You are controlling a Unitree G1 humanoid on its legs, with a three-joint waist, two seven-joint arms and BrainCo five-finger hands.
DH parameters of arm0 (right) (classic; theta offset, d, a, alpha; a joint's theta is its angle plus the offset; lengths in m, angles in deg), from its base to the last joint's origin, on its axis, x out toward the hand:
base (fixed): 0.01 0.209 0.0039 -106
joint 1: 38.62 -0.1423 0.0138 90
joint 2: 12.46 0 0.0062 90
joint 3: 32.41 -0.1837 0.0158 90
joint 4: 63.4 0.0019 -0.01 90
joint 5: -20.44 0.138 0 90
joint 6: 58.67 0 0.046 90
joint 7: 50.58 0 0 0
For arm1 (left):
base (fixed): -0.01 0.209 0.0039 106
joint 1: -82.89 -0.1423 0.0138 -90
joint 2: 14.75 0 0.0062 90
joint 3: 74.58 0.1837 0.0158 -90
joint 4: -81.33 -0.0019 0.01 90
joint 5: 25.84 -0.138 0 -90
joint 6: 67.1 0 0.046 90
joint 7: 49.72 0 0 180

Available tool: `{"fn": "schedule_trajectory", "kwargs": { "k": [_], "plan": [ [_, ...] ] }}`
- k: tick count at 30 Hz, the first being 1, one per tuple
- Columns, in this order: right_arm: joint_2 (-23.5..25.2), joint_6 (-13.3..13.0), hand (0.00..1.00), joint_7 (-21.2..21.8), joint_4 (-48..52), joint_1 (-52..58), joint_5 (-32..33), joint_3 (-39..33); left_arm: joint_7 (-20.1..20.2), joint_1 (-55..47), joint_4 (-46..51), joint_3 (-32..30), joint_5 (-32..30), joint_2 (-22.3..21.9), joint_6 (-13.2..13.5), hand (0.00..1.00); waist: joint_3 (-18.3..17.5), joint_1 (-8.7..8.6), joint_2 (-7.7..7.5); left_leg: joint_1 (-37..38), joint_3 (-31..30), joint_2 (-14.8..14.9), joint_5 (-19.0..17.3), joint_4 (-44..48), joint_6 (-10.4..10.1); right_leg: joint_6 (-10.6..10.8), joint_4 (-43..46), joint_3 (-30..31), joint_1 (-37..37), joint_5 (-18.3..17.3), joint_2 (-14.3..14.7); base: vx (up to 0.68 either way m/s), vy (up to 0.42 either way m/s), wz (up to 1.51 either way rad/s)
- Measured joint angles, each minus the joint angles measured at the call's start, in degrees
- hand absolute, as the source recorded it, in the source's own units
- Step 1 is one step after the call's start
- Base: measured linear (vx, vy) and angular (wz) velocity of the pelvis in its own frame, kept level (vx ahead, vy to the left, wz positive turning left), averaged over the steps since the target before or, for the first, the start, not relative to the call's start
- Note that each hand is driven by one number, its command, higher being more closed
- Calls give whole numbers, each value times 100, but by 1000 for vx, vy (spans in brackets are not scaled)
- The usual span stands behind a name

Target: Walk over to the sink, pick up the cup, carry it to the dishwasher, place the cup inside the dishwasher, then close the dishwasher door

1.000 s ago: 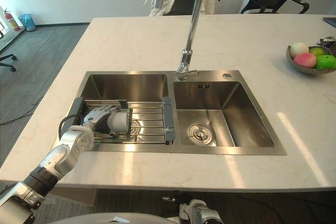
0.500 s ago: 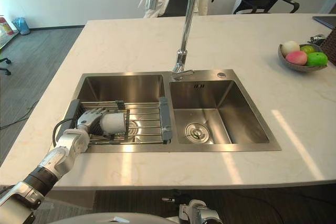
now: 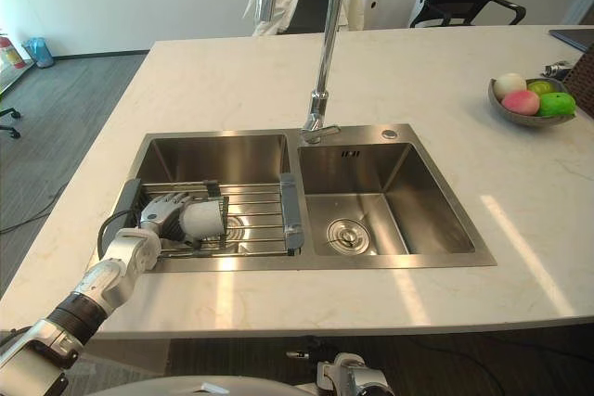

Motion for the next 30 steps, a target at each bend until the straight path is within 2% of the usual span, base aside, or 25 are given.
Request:
{"fn": "schedule_trajectory", "kwargs": {
  "k": [6, 7, 12, 15, 22, 26, 30],
  "plan": [
    [-30, 65, 0, 106, -46, -29, -134, 0, 357, 91, -152, 7, 20, 1, 42, 0, -66, -45, 8, 48, 109, -4, -45, 0, -1, 8, -11, 114, -9, 5, -2, 2, -3, -9],
    [-29, 72, 0, 112, -47, -30, -176, 0, 396, 104, -195, 14, 32, 1, 44, 100, -87, -73, 15, 49, 109, -6, -48, 0, -1, 9, -12, 114, -9, 5, -4, 0, 0, 0],
    [-66, 112, 0, 188, -75, -39, -206, -2, 480, 97, -310, 17, 247, -44, 23, 100, -126, -92, 52, 83, 125, -1, -54, 0, -7, 13, -5, 139, 8, 1, -1, -6, -3, -1],
    [-67, 117, 0, 226, -160, -108, -219, -10, 482, 114, -424, 16, 245, -70, -82, 100, -126, -106, 52, 116, 149, -1, -64, -1, -7, 20, 4, 218, 1, -3, 2, -27, -6, -10],
    [-121, 113, 0, 340, -163, -101, -350, -131, 178, 61, -553, -55, 356, -84, -73, 100, -129, -103, 59, 122, 265, -1, -115, -1, -33, 78, 38, 379, -107, -16, -1, -25, 1, -11],
    [-134, 111, 0, 343, -171, -61, -395, -159, -286, -17, -743, -196, 631, -160, 175, 100, -129, -103, 59, 119, 276, -7, -114, -1, -31, 95, 45, 398, -122, -3, -8, -3, 0, -2],
    [-137, 54, 0, 343, -178, -38, -394, -191, -486, -10, -880, -229, 803, -140, 402, 100, -137, -108, 79, 118, 271, -12, -114, -1, -28, 96, 44, 394, -122, -4, -12, 0, 0, 0]
  ]
}}
